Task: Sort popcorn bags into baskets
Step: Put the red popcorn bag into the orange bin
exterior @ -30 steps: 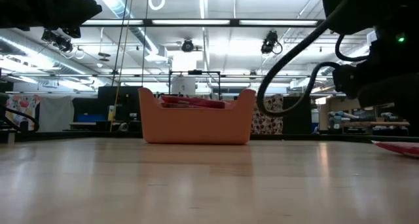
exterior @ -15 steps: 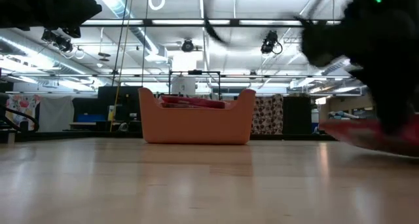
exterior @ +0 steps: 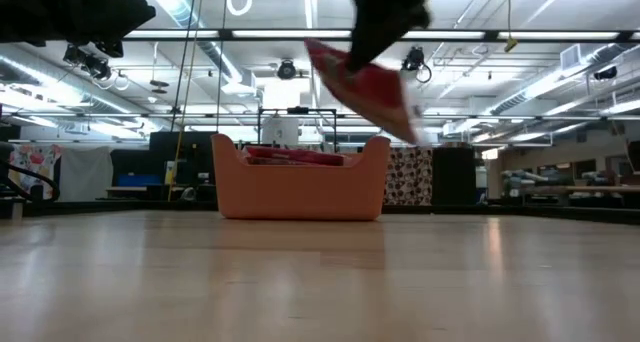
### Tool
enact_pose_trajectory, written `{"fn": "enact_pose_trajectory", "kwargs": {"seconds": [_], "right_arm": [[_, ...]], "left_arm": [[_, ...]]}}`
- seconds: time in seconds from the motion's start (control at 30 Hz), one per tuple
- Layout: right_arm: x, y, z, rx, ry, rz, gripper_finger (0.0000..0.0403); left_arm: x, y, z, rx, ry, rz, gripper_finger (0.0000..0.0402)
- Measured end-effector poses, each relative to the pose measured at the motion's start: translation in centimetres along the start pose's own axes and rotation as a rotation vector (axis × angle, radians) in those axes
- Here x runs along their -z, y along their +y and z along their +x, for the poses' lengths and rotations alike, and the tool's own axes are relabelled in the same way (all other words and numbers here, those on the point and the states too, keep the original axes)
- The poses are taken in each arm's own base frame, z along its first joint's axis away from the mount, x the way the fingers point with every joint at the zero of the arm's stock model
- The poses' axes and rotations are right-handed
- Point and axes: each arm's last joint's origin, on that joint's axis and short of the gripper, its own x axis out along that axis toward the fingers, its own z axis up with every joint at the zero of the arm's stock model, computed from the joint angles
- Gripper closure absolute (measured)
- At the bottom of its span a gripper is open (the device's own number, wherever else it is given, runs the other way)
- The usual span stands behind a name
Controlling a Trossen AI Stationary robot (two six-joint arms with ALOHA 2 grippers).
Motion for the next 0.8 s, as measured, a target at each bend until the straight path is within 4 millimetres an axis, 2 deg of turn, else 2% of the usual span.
{"fn": "enact_pose_trajectory", "kwargs": {"seconds": [0.2,0.4,0.63,0.8], "right_arm": [[-5.0,-5.2,3.0,0.052,-0.081,-0.122,0.0378],[-8.1,-10.3,5.5,0.08,-0.142,-0.259,0.0378],[-10.1,-15.1,7.4,0.049,-0.202,-0.455,0.0378],[-10.2,-16.7,8.2,-0.023,-0.222,-0.513,0.037]], "left_arm": [[0.0,0.0,0.0,0.0,0.0,0.0,0.0322],[0.0,0.0,0.0,0.0,0.001,0.029,0.0322],[0.0,0.0,0.0,0.0,0.001,0.033,0.0322],[0.0,0.0,0.0,0.001,0.001,0.033,0.0322]]}}
